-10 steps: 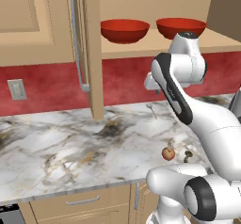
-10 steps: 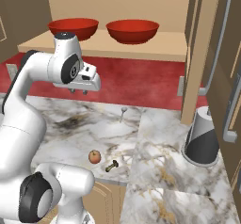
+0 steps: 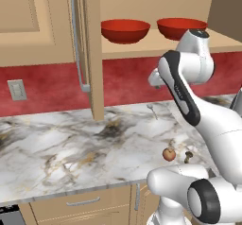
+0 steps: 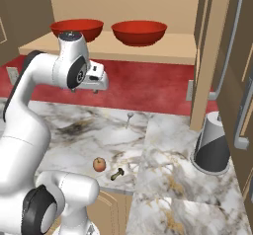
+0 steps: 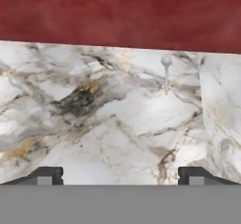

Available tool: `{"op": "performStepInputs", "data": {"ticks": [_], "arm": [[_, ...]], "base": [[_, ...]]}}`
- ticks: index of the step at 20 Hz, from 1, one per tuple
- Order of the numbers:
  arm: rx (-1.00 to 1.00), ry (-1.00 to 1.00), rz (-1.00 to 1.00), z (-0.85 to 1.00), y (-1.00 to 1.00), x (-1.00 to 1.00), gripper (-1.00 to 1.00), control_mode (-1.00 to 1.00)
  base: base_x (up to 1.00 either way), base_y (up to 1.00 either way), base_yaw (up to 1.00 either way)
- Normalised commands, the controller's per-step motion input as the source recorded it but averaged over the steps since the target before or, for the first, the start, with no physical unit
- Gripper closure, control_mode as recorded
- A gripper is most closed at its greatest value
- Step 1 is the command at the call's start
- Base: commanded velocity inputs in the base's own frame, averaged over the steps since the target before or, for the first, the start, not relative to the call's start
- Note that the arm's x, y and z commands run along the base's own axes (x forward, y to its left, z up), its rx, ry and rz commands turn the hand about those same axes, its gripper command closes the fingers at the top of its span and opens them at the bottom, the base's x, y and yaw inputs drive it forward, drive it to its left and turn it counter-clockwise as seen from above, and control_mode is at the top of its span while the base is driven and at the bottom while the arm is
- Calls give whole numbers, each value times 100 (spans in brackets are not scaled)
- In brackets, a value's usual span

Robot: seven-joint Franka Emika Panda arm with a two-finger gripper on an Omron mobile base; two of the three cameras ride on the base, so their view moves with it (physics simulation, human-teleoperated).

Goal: Pick both bowls and place them on the counter. Then place the mushroom in one bowl and place the peach in the other bowl.

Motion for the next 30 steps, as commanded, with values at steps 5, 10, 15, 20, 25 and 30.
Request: {"op": "performStepInputs", "data": {"ticks": [5,10,15,20,25,30], "arm": [[-4,-20,17,66,5,0,-100,-100],[-16,-24,16,74,26,0,-100,-100],[-27,-27,14,56,49,0,-100,-100],[-27,-26,14,42,32,0,-100,-100],[-21,-22,16,34,13,1,-100,-100],[-19,-14,11,26,19,3,-100,-100]], "base": [[0,0,0],[0,0,0],[0,0,0],[0,0,0],[0,0,0],[0,0,0]]}}
